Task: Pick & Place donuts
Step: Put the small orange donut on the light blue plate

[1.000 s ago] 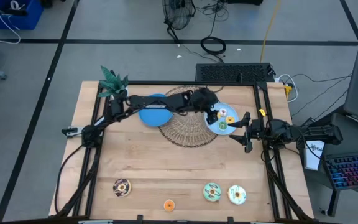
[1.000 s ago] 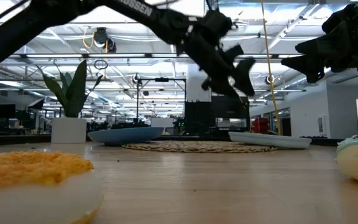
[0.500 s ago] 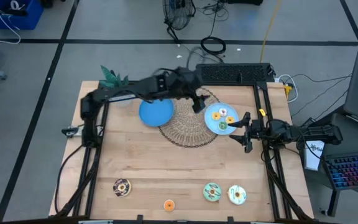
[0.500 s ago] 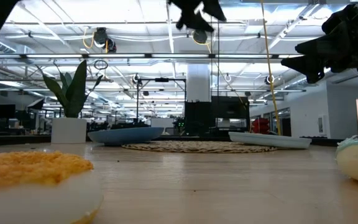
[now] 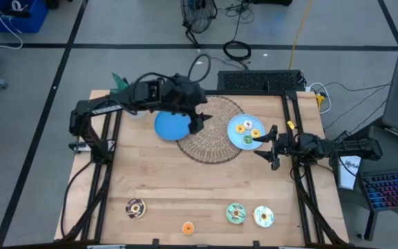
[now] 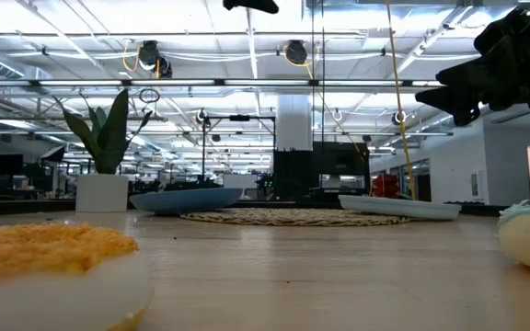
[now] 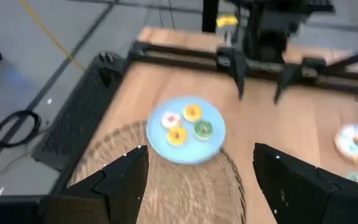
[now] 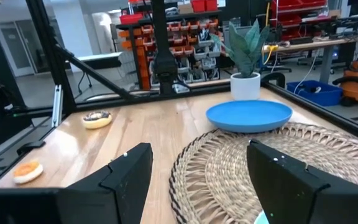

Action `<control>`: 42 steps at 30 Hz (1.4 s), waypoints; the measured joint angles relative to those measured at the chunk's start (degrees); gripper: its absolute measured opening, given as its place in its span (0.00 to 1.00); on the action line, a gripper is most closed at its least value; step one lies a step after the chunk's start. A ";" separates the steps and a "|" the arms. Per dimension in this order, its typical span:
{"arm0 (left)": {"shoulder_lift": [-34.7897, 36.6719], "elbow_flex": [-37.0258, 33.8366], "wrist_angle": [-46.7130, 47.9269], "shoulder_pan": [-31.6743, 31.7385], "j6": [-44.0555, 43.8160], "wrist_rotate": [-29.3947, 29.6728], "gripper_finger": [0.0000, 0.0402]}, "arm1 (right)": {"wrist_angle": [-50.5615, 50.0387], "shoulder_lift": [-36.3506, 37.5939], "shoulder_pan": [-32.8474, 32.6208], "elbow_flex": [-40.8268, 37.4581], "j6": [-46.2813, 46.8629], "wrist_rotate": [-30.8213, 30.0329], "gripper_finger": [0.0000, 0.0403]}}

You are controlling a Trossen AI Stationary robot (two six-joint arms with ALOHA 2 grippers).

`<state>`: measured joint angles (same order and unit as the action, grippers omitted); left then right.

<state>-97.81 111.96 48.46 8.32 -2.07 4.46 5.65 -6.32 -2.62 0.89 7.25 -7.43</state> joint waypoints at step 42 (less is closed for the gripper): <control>-19.67 -11.91 4.17 -39.53 -2.37 1.74 0.62 | 0.05 -0.51 -0.01 0.00 0.00 -0.01 0.60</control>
<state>-117.48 100.05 52.63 -31.21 -4.44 6.20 5.69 -6.83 -2.63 0.88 7.25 -7.44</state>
